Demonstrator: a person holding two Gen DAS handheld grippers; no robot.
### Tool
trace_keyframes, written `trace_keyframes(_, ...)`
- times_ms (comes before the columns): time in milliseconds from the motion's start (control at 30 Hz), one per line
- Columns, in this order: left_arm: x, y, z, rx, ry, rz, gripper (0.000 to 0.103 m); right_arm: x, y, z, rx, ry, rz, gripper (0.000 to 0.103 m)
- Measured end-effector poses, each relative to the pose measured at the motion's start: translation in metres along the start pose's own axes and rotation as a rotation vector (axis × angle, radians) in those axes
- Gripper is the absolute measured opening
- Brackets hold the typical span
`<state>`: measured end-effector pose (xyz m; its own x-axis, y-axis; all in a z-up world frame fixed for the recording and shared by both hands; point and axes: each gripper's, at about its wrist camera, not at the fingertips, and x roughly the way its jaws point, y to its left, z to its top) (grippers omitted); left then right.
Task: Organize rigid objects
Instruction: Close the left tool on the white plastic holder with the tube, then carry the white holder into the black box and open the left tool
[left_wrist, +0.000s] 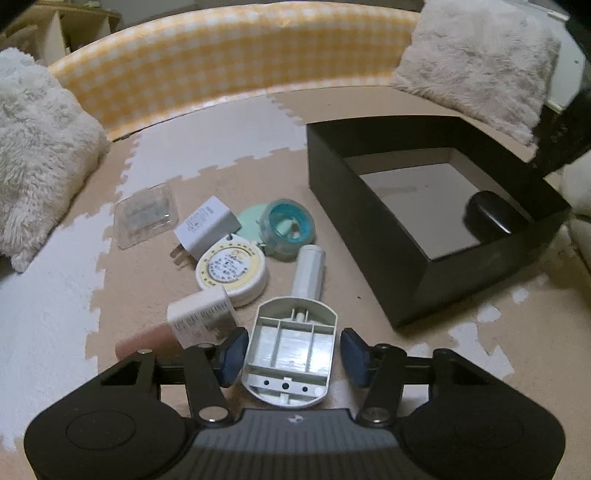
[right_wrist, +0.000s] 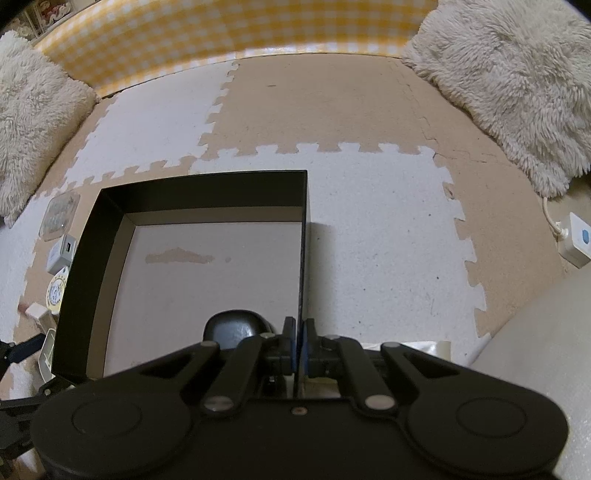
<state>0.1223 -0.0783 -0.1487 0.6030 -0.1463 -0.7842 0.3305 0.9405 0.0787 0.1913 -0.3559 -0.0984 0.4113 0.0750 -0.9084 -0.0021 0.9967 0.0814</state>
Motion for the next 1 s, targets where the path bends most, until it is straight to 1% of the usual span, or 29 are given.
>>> trace_keyframes(200,-0.001,0.001,0.001,-0.022,0.029,0.006,0.050,0.000,-0.001,0.002,-0.003,0.007,0.004,0.004)
trace_keyframes(333,-0.014,0.011,-0.002,-0.150,0.036,0.007,0.049,0.001,0.001,0.002,-0.003,0.008,0.002,0.004)
trace_keyframes(400,-0.025,0.014,-0.002,-0.193,0.016,0.007,0.049,0.001,0.001,0.002,-0.003,0.008,0.001,0.004)
trace_keyframes(500,-0.043,0.016,0.005,-0.246,-0.033,-0.018,0.049,0.001,0.001,0.002,-0.001,0.009,0.003,0.004)
trace_keyframes(667,-0.072,0.006,0.031,-0.276,-0.154,-0.075,0.049,0.001,0.001,0.002,0.001,0.011,0.005,0.004)
trace_keyframes(733,-0.073,-0.001,0.045,-0.282,-0.183,-0.111,0.049,0.001,0.000,0.002,0.003,0.012,0.005,0.004)
trace_keyframes(800,-0.069,-0.014,0.057,-0.279,-0.192,-0.143,0.049,0.001,0.001,0.002,0.001,0.012,0.004,0.004)
trace_keyframes(900,-0.054,-0.038,0.073,-0.266,-0.173,-0.173,0.049,0.001,0.001,0.002,0.002,0.012,0.006,0.004)
trace_keyframes(1000,-0.032,-0.059,0.084,-0.267,-0.130,-0.181,0.049,0.002,0.000,0.002,0.004,0.013,0.008,0.004)
